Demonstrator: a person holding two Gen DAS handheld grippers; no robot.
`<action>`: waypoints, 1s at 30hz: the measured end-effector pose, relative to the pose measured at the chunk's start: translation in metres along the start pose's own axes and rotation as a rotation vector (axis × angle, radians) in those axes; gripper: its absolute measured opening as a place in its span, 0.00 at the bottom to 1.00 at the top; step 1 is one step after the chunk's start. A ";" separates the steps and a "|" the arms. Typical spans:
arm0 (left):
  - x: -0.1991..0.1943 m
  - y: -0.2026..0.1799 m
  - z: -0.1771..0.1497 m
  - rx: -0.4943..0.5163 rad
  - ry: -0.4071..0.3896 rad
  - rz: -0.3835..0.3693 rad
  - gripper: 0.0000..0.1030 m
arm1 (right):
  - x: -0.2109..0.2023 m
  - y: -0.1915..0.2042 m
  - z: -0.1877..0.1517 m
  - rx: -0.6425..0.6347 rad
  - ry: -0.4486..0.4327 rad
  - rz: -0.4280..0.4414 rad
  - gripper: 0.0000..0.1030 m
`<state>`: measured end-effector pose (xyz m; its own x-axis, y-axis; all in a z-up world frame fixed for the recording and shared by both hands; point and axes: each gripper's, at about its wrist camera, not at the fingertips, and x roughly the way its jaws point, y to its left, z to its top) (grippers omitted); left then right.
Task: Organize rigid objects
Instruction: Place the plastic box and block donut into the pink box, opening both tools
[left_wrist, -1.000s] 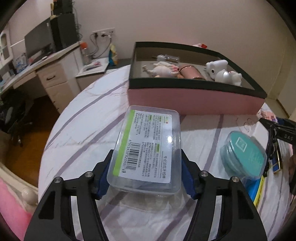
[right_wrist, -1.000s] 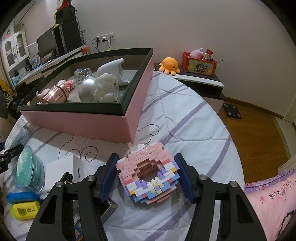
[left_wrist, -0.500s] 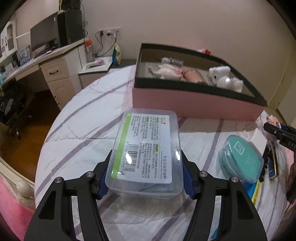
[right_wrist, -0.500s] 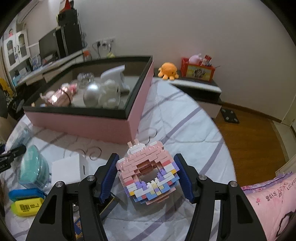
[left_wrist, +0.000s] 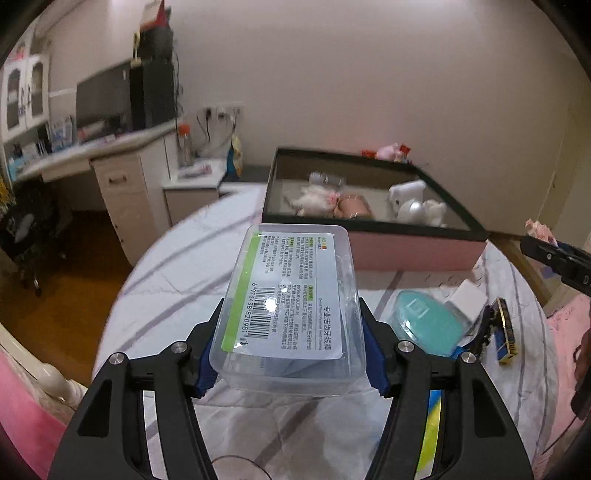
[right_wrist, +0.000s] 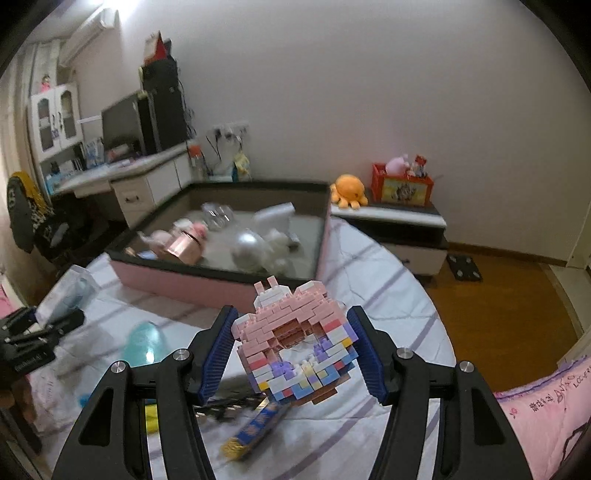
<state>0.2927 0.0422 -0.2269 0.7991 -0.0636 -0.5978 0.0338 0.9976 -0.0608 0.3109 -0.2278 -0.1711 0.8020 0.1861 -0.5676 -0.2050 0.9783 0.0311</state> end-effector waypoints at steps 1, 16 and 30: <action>-0.004 -0.003 0.001 0.002 -0.008 -0.001 0.62 | -0.006 0.006 0.002 -0.007 -0.013 0.008 0.61; -0.103 -0.034 0.035 0.018 -0.323 0.071 0.62 | -0.066 0.063 0.024 -0.056 -0.188 0.092 0.61; -0.136 -0.046 0.057 0.091 -0.407 0.071 0.62 | -0.098 0.071 0.042 -0.061 -0.289 0.113 0.61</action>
<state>0.2168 0.0068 -0.0972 0.9725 0.0039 -0.2328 0.0083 0.9987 0.0513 0.2412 -0.1724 -0.0787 0.8967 0.3207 -0.3053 -0.3287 0.9441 0.0262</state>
